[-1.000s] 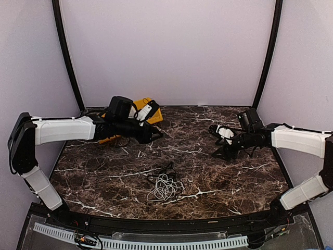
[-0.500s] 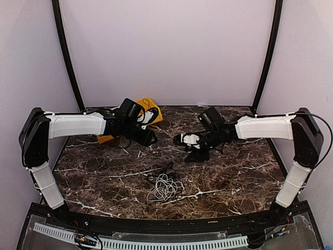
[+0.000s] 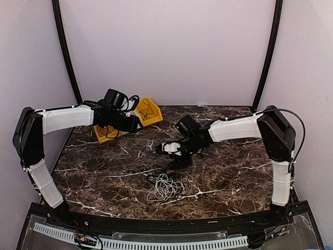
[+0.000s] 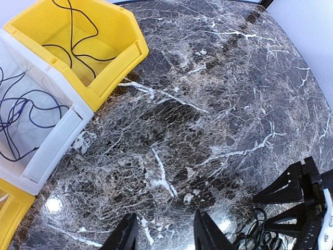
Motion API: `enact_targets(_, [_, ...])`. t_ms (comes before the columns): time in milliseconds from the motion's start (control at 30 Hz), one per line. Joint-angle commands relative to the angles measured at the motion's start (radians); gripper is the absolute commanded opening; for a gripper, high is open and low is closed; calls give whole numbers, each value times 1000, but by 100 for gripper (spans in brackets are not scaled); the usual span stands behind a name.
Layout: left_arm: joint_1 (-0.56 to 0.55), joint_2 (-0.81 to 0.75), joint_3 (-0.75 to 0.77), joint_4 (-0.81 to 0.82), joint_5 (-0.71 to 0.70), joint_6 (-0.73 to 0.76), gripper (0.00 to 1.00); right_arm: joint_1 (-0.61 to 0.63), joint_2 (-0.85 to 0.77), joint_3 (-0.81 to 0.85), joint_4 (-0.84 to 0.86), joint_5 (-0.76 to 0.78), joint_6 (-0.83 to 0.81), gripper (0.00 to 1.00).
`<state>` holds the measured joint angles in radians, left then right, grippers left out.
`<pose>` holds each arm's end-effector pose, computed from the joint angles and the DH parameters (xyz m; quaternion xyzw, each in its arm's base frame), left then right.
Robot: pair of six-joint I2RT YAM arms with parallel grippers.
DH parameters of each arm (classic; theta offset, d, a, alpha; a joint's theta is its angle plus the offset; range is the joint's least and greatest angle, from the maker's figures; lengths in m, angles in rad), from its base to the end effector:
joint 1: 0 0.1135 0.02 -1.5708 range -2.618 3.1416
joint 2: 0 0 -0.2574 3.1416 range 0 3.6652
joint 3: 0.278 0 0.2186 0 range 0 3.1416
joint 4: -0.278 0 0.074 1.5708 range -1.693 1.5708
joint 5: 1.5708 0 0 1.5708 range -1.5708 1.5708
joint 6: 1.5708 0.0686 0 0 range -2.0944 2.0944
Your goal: Untangle the cables
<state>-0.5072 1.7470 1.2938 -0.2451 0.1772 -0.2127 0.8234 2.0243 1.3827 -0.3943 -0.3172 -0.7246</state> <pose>0.3340 -0.1994 0.2378 0.1694 0.8875 -0.2233 0.3657 0.2617 0.3138 0.1474 -0.6955 0.6519 0.1650 0.2531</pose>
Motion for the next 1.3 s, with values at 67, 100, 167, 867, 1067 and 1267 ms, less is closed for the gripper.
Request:
enact_targets(67, [-14, -69, 4, 0, 39, -10, 39, 8, 23, 47, 3, -46, 5, 35])
enact_targets(100, [-14, -70, 1, 3, 43, -11, 39, 8, 22, 57, -5, -56, 9, 21])
enact_targets(167, [-14, -69, -3, 9, 47, -10, 39, 8, 10, 80, -32, -62, 22, 1])
enact_targets(867, [-181, -416, -593, 1097, 390, 41, 49, 6, -323, 197, -217, 54, 179, 0])
enact_targets(1067, [-294, -313, -613, 1351, 256, -26, 56, 6, -324, 275, -253, 42, 208, 0])
enact_targets(1267, [-361, -154, -619, 1497, 21, -11, 46, 6, -350, 328, -270, 14, 234, 0])
